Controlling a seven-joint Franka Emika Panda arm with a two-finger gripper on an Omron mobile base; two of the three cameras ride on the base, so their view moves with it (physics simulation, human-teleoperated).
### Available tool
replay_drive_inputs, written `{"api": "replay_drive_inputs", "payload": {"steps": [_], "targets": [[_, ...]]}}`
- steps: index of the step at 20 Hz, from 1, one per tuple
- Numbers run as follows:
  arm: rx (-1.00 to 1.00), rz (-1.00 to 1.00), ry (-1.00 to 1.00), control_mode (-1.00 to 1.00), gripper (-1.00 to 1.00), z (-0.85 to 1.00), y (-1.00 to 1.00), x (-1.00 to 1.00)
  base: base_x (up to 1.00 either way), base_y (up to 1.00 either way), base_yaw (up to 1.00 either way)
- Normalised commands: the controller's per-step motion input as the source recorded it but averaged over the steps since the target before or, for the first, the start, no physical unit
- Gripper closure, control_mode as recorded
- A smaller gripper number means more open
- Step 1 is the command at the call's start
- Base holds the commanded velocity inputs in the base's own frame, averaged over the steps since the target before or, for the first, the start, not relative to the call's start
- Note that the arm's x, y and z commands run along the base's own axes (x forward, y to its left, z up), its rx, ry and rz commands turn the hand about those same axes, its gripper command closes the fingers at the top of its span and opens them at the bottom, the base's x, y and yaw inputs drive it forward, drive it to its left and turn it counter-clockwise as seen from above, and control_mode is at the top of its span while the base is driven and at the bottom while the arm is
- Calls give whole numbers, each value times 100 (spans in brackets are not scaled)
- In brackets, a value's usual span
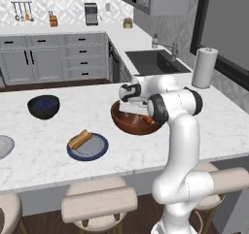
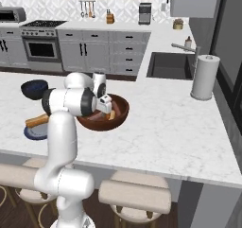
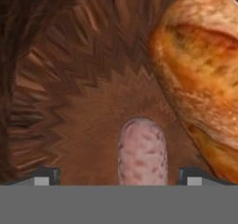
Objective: Place one bun and one sausage from the bowl on each plate.
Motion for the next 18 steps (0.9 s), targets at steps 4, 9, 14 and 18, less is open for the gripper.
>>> {"api": "replay_drive_inputs", "payload": {"steps": [4, 9, 14, 18], "targets": [[0, 1, 0, -100, -100, -40, 6, -16, 0, 0, 0], [0, 0, 0, -100, -100, -66, 0, -57, 0, 0, 0], [0, 0, 5, -100, 100, -90, 7, -33, 0, 0, 0], [0, 0, 2, -100, 100, -65, 2, -13, 0, 0, 0]]}}
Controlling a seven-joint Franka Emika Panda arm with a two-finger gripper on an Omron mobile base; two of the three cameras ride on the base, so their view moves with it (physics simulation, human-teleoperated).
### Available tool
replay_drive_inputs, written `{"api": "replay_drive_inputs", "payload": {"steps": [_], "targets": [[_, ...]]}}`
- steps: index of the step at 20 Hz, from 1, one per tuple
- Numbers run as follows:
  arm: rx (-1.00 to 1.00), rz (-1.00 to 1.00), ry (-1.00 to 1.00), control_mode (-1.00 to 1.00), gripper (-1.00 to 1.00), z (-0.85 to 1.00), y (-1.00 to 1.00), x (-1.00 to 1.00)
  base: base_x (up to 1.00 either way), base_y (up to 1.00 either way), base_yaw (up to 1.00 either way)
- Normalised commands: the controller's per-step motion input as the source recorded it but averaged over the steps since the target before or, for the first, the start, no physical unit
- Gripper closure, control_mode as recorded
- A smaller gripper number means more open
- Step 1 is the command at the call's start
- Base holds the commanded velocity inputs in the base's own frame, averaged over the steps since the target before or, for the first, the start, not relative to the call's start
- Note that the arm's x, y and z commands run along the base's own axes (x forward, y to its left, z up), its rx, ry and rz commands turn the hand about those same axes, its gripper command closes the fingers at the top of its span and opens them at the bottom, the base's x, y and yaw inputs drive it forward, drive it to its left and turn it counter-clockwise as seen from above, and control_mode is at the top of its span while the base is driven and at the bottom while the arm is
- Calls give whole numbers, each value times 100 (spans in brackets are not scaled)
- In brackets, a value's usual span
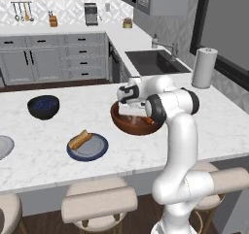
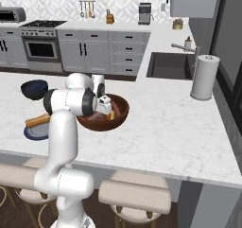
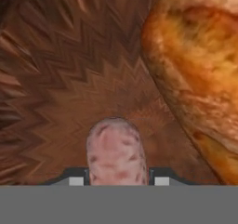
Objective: Place one bun and one sausage from the bowl on each plate.
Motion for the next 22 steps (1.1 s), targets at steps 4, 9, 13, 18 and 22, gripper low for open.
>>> {"api": "replay_drive_inputs", "payload": {"steps": [4, 9, 13, 18, 22], "targets": [[4, 0, -21, -100, 100, 68, 0, -34, 0, 0, 0], [5, 0, -16, -100, 100, 100, 27, -63, 0, 0, 0], [0, 0, -3, -100, 100, 89, 74, -100, 0, 0, 0], [0, 0, 0, -100, 100, 54, 94, -99, 0, 0, 0], [-1, 0, 2, -100, 100, -3, 100, -62, 0, 0, 0]]}}
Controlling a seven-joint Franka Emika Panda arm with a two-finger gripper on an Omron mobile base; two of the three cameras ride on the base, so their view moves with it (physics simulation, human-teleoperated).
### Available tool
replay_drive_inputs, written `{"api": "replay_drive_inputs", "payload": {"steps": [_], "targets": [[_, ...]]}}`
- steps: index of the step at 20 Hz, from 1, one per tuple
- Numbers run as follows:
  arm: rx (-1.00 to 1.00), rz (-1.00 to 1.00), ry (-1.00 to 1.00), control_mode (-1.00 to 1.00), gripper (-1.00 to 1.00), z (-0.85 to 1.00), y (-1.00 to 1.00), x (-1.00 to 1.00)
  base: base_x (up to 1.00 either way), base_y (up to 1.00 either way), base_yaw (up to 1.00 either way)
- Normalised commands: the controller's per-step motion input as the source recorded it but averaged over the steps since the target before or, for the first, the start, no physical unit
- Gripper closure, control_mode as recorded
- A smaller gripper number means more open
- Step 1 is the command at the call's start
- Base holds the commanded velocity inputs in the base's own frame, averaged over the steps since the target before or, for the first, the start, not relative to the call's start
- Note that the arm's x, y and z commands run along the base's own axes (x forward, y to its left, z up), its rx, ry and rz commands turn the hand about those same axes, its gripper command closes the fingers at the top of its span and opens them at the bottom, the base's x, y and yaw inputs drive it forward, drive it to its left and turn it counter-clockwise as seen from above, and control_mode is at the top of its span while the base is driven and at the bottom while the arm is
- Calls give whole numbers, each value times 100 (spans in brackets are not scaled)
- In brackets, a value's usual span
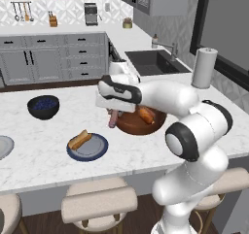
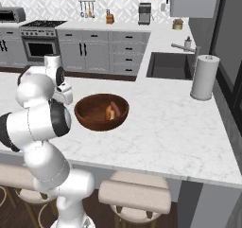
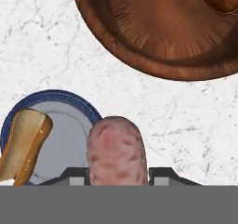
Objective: Place one bun and one sausage from the bowl on each plate.
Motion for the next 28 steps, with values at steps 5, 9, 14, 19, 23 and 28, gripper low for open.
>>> {"api": "replay_drive_inputs", "payload": {"steps": [5, 9, 14, 19, 23, 28], "targets": [[-3, -2, 2, -100, 100, -54, 97, -14, 0, 0, 0], [-3, -7, 2, -100, 100, -69, 72, 7, 0, 0, 0], [0, -12, 2, -100, 100, -58, 34, 27, 0, 0, 0], [0, -17, 0, -100, 100, -41, 0, 30, 0, 0, 0], [0, -18, 1, -100, 100, -45, 0, 18, 0, 0, 0], [0, -13, 0, -100, -100, -12, 0, 0, 0, 0, 0]]}}
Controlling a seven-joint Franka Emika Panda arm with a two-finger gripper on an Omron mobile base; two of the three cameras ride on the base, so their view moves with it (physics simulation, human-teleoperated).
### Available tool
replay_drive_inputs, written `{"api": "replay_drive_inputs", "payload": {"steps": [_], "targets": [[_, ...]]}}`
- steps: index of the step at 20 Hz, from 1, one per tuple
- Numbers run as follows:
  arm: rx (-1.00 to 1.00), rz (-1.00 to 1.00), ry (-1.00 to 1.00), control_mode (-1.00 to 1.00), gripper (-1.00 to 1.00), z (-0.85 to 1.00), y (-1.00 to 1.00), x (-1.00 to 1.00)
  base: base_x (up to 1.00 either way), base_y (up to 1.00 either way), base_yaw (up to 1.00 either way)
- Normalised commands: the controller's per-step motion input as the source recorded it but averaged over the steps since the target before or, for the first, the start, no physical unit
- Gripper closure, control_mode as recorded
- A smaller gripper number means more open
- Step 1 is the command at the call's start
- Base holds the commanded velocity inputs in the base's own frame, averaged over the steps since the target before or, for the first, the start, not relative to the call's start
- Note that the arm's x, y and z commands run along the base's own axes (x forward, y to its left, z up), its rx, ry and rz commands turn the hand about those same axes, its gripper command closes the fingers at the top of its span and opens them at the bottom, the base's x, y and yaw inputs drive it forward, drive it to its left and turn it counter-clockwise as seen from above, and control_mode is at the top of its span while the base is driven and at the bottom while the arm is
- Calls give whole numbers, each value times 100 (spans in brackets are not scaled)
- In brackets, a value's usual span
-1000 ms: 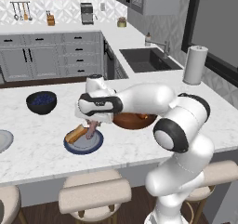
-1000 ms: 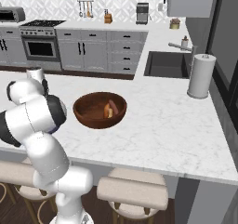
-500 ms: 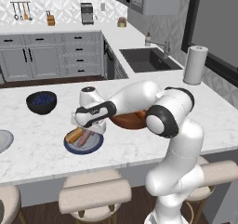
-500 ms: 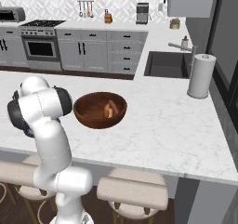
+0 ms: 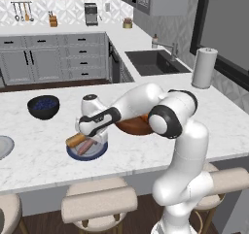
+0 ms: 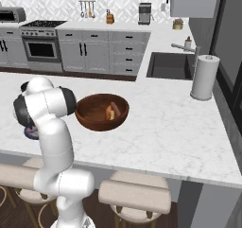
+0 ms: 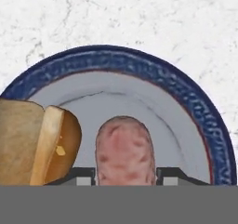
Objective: Place one bun and one sausage from the bowl on each plate.
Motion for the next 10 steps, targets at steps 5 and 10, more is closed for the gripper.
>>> {"api": "replay_drive_inputs", "payload": {"steps": [5, 10], "targets": [[1, -3, -1, -100, -100, 52, -39, -10, 0, 0, 0], [9, 0, -1, -100, -100, 100, -82, -50, 0, 0, 0]]}}
